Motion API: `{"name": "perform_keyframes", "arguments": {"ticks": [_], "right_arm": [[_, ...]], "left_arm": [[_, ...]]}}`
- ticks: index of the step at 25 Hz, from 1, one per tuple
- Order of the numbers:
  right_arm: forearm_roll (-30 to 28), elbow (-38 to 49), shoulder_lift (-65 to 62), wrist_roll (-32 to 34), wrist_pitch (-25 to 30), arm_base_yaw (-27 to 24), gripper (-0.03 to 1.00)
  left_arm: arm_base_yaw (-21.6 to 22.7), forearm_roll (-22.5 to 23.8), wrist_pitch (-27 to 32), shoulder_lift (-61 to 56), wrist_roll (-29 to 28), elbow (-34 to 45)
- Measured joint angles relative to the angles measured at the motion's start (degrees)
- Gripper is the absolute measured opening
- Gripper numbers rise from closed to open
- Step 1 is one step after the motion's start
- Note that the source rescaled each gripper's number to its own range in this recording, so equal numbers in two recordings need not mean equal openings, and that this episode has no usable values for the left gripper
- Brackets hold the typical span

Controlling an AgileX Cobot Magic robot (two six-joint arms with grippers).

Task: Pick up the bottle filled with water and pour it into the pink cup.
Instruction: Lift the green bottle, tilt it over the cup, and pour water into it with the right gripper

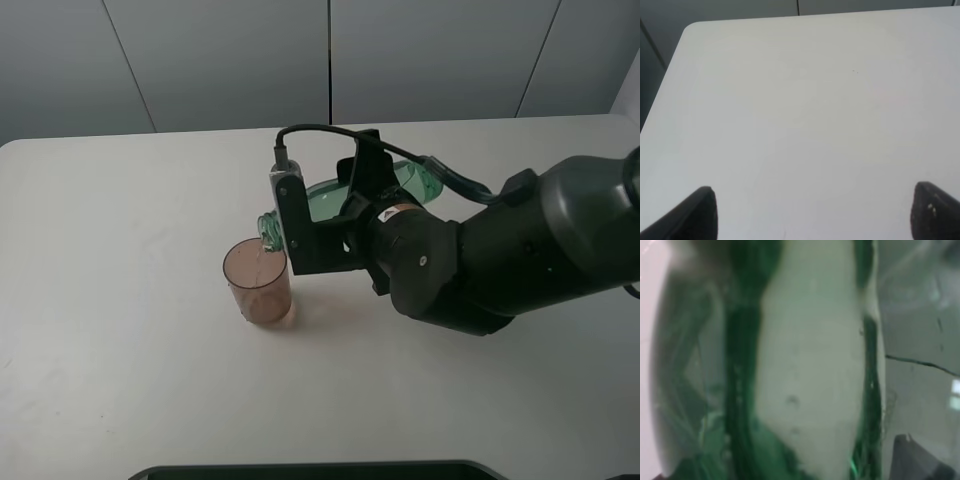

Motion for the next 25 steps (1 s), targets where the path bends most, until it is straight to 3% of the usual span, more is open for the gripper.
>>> {"name": "perform_keyframes", "arguments": {"ticks": [25], "right_arm": [[-2.8, -0.1, 0.0, 0.0, -1.3, 0.0, 0.0]], "left_arm": [[0.0, 0.0, 0.0, 0.0, 0.0, 0.0]]}}
